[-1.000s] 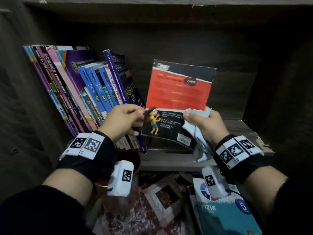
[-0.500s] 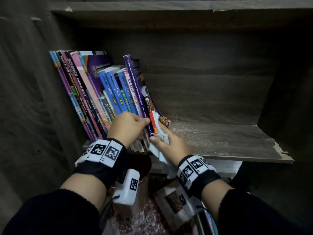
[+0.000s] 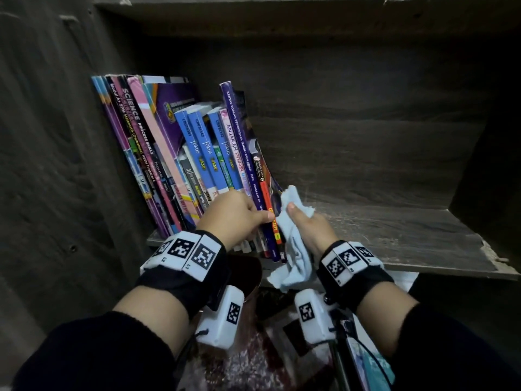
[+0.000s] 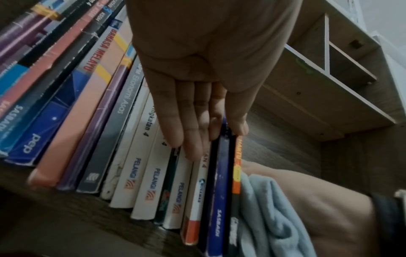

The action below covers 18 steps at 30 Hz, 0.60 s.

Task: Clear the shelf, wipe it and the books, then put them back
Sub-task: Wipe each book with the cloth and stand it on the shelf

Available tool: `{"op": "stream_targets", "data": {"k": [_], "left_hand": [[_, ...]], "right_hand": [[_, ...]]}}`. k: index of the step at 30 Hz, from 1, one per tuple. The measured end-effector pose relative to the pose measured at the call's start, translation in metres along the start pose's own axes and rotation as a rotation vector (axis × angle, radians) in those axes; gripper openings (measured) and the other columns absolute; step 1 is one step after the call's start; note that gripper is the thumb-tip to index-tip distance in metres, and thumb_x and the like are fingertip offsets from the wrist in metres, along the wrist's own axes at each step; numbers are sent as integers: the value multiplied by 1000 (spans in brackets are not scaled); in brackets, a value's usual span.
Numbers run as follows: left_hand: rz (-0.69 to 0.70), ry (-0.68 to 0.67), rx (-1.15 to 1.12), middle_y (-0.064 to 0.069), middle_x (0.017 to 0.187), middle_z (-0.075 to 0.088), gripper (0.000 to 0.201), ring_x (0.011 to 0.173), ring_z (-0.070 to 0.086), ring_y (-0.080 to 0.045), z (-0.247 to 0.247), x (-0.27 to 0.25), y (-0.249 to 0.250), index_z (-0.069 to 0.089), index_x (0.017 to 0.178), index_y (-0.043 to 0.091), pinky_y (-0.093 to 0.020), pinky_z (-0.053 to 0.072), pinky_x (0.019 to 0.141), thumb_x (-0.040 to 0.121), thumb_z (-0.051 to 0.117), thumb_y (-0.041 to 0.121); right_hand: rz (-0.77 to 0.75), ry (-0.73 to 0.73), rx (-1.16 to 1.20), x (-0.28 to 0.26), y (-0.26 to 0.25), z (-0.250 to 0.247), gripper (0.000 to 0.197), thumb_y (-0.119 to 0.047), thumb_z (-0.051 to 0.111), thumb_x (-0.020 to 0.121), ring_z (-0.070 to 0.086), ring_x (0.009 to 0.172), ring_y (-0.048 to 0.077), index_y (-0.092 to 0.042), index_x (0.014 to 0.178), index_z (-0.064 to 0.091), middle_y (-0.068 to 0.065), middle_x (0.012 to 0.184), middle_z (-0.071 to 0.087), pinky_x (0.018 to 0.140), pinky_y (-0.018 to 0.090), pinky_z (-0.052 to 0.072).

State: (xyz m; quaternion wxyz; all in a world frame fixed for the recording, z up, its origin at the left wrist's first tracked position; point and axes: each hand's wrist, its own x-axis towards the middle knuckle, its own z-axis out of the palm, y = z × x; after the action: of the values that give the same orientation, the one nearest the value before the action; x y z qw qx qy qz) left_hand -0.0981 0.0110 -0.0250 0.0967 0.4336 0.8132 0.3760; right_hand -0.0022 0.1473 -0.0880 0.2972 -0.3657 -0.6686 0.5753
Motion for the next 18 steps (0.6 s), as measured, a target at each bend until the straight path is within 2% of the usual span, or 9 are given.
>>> {"op": "stream_targets", "data": {"k": [2, 6, 10, 11, 13, 14, 15, 17, 18], "left_hand": [[6, 16, 22, -11, 64, 71, 39, 65, 71, -25, 1, 2, 1, 69, 70, 1, -43, 59, 70, 84, 71, 38], [20, 43, 130, -10, 68, 71, 36, 67, 70, -24, 5, 2, 0, 69, 69, 4, -40, 59, 71, 86, 68, 36], [46, -7, 297, -8, 74, 70, 31, 73, 68, -23, 10, -3, -1, 71, 76, 7, -35, 56, 75, 88, 65, 35], [49, -20, 339, -6, 74, 68, 30, 75, 66, -22, 11, -4, -1, 71, 78, 8, -33, 54, 73, 88, 64, 35], [48, -47, 424, -4, 76, 65, 26, 76, 63, -22, 14, -6, -2, 69, 80, 10, -29, 47, 66, 89, 63, 34], [51, -62, 465, -5, 78, 65, 25, 77, 62, -23, 15, -7, -3, 68, 79, 10, -28, 45, 64, 89, 63, 33], [55, -80, 502, -5, 80, 64, 24, 78, 62, -25, 18, -8, -4, 66, 78, 11, -29, 44, 64, 89, 63, 32], [75, -122, 563, -7, 82, 64, 23, 79, 62, -26, 24, -11, -5, 67, 80, 10, -30, 44, 64, 89, 63, 31], [89, -150, 594, -7, 82, 65, 23, 79, 62, -27, 29, -13, -5, 68, 82, 9, -30, 45, 65, 90, 62, 30]], "right_hand": [[-33, -29, 1, 3, 3, 8, 38, -50, 56, 90, 68, 85, 22, -14, 88, 68, 4, 93, 72, 90, 40, 52], [-41, -51, -27, -3, 5, 8, 41, -57, 50, 90, 65, 89, 17, -20, 94, 66, 1, 96, 70, 91, 36, 50], [-162, -145, -55, -19, 10, 16, 44, -60, 50, 89, 66, 95, 8, -25, 108, 68, -9, 100, 72, 94, 36, 49], [-174, -155, -28, -23, 13, 15, 44, -60, 51, 87, 67, 95, 6, -25, 109, 68, -9, 101, 73, 92, 33, 51], [-162, -138, 88, -33, 17, 10, 30, -44, 55, 93, 68, 84, -1, -21, 108, 68, -6, 97, 73, 77, 18, 53], [-148, -114, 147, -40, 19, 5, 24, -33, 56, 95, 69, 80, -1, -15, 108, 68, -4, 94, 73, 70, 14, 52], [-128, -85, 192, -44, 24, 0, 22, -26, 57, 95, 70, 81, 4, -10, 107, 68, -1, 92, 73, 68, 16, 53], [-83, -36, 222, -55, 35, -10, 23, -23, 63, 92, 71, 86, 17, -5, 104, 69, 5, 93, 74, 72, 25, 55], [-65, -13, 207, -58, 42, -15, 23, -23, 65, 90, 71, 86, 20, -4, 103, 69, 7, 93, 74, 73, 27, 55]]}}
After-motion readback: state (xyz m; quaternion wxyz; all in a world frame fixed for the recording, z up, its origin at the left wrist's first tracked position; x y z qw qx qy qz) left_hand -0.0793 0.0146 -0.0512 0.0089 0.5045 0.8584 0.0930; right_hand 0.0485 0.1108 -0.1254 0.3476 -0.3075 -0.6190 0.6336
